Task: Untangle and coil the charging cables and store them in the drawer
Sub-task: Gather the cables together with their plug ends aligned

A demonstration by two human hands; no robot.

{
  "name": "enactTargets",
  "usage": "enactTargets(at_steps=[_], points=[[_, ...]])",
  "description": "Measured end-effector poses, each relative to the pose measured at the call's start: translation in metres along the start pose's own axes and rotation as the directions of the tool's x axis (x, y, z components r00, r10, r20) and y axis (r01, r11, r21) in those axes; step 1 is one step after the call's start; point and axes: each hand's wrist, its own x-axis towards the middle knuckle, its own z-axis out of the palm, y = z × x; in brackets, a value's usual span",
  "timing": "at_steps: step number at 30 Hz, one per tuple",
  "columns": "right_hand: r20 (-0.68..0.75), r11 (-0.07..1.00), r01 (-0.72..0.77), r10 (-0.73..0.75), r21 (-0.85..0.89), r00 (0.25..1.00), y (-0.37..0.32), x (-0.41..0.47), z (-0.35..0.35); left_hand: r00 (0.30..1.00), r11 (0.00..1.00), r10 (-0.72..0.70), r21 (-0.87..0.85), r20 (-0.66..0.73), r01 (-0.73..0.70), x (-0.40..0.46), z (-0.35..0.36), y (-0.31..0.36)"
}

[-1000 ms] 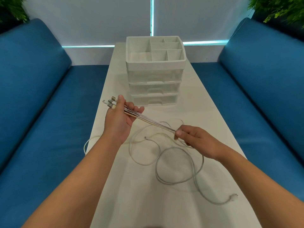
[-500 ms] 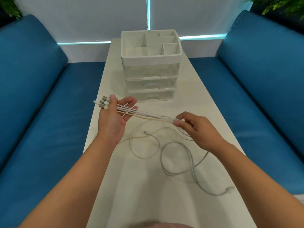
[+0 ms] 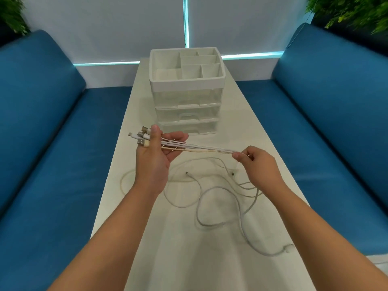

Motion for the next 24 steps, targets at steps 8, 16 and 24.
enactTargets(at_steps=[8, 16, 24], points=[[0.090, 0.970, 0.114, -0.136, 0.213, 0.987, 0.003, -0.006, -0.023, 0.994, 0.997, -0.020, -0.075, -0.108, 0.012, 0.000, 0.003, -0.006], [0.382, 0.934, 0.246, -0.333, 0.258, 0.862, 0.018, -0.011, -0.030, 0.989, 0.951, 0.005, -0.306, -0.148, -0.051, -0.005, 0.007, 0.004], [0.220, 0.972, 0.233, -0.225, -0.012, 0.949, 0.035, 0.007, -0.015, 0.999, 0.971, 0.032, -0.235, -0.035, -0.040, -0.018, 0.020, 0.002]])
